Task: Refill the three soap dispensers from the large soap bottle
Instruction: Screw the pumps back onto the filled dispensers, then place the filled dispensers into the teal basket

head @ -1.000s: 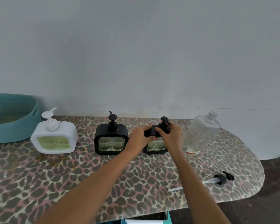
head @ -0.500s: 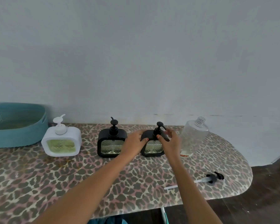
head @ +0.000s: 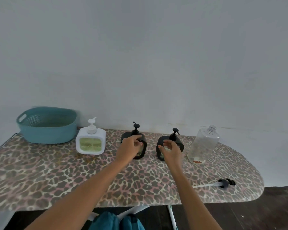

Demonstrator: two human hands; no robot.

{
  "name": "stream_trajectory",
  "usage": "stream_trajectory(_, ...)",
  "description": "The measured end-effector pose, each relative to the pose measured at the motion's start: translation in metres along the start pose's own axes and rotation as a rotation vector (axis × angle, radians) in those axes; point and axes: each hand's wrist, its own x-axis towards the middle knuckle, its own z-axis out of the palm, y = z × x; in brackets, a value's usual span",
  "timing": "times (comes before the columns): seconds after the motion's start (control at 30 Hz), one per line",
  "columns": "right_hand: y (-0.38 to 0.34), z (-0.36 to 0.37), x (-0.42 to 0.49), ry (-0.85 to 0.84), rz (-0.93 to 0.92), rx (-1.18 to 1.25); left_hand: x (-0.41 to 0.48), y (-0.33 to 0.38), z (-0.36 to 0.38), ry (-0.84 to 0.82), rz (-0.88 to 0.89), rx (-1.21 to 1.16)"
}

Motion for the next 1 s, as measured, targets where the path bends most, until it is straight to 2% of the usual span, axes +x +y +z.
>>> stream_trajectory(0.37,-0.053,0.091,-0.038,-0.242,-0.088,0.074,-0.014,-0.059,-0.103,0.211,-0.158,0.06)
stream_trajectory(0.67,-0.068,0.15,-0.036,-0.344,-0.113,0.076,-0.005,-0.104,-0.136,0.291,-0.192,0.118)
stream_trajectory(0.83,-0.065,0.177,-0.024,-0.391,-0.08,0.044,0.009,-0.128,-0.142,0.262,-0.203,0.075)
stream_trajectory(1.0,-0.064,0.197,-0.014,-0.423,-0.06,0.068,0.019,-0.146,-0.146,0.139,-0.203,0.066)
